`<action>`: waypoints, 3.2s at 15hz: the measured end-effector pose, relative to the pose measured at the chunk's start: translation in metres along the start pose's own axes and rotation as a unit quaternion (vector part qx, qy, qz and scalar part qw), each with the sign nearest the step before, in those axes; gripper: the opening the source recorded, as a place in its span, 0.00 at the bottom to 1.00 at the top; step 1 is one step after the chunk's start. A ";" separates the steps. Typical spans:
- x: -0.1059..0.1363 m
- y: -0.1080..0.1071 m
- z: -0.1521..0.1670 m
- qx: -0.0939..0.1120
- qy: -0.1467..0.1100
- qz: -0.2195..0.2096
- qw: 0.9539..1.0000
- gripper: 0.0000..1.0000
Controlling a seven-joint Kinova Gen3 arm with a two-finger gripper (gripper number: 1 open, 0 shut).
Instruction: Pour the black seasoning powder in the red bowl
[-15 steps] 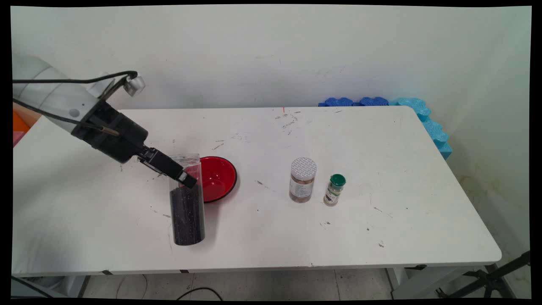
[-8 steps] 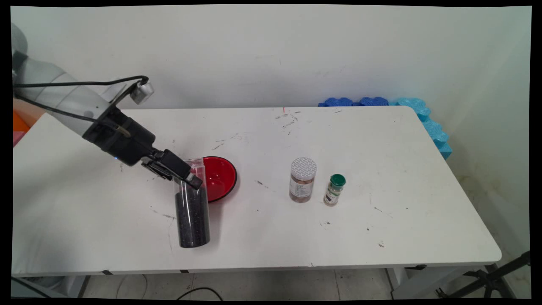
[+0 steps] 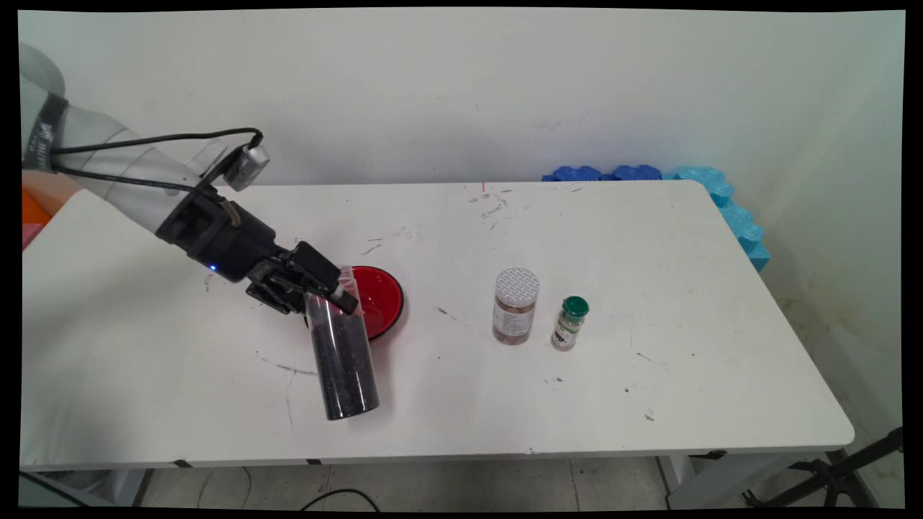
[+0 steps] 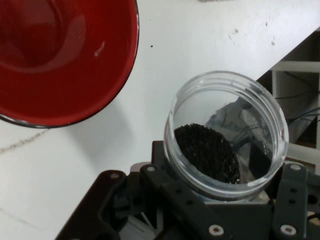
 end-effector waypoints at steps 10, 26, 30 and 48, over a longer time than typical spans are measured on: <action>0.007 -0.005 0.005 -0.015 -0.004 -0.073 0.997 0.00; 0.011 -0.011 0.004 -0.049 -0.007 -0.272 0.961 0.00; 0.014 -0.010 0.006 -0.064 -0.009 -0.321 0.945 0.00; 0.028 -0.014 0.013 -0.116 -0.007 -0.480 0.870 0.00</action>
